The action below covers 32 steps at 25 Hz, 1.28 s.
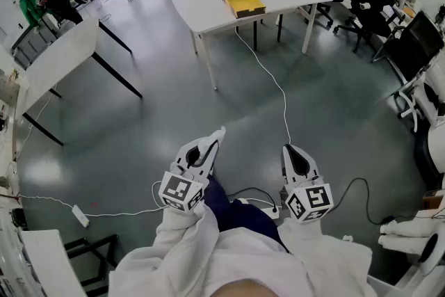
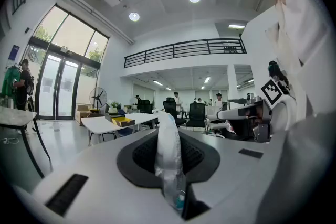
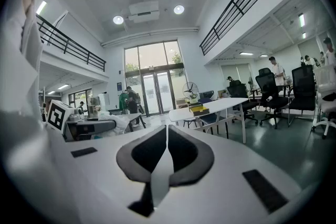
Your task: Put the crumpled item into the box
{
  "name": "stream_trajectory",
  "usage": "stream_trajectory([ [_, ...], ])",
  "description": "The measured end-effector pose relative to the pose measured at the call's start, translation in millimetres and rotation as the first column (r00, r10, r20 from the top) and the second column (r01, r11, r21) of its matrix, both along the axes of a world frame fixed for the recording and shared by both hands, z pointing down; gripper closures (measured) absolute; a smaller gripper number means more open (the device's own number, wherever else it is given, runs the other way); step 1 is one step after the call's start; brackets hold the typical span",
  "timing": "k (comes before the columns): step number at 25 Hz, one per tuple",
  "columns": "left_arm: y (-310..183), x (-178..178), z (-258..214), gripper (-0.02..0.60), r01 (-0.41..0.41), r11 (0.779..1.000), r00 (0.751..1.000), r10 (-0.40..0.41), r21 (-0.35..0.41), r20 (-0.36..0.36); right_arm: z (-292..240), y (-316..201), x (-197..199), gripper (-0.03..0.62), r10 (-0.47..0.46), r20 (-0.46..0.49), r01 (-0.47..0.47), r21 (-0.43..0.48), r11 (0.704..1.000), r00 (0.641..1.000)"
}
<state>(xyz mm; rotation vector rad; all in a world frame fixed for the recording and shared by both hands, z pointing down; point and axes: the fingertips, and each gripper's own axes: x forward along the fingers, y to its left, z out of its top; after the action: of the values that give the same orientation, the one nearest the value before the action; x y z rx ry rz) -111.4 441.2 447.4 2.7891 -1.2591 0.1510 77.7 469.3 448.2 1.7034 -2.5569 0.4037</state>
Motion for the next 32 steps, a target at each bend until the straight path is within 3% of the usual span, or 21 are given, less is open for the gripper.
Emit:
stream_trajectory([
  [5,9,2,-4,0.528,-0.038,0.999,0.999,0.038,0.007,-0.010,-4,5,-5,0.556,-0.009,0.015,0.008,0.017,1.000,1.000],
  [19,29,0,2,0.526,-0.015,1.000,1.000,0.015,0.002,-0.013,8,24,-8,0.554,0.004,0.018,-0.003,-0.018,1.000,1.000],
  [32,-47,13,3,0.526,-0.027,1.000,1.000,0.027,0.009,-0.016,9,-46,-2,0.554,0.019,0.029,-0.018,-0.030,0.999,0.999],
])
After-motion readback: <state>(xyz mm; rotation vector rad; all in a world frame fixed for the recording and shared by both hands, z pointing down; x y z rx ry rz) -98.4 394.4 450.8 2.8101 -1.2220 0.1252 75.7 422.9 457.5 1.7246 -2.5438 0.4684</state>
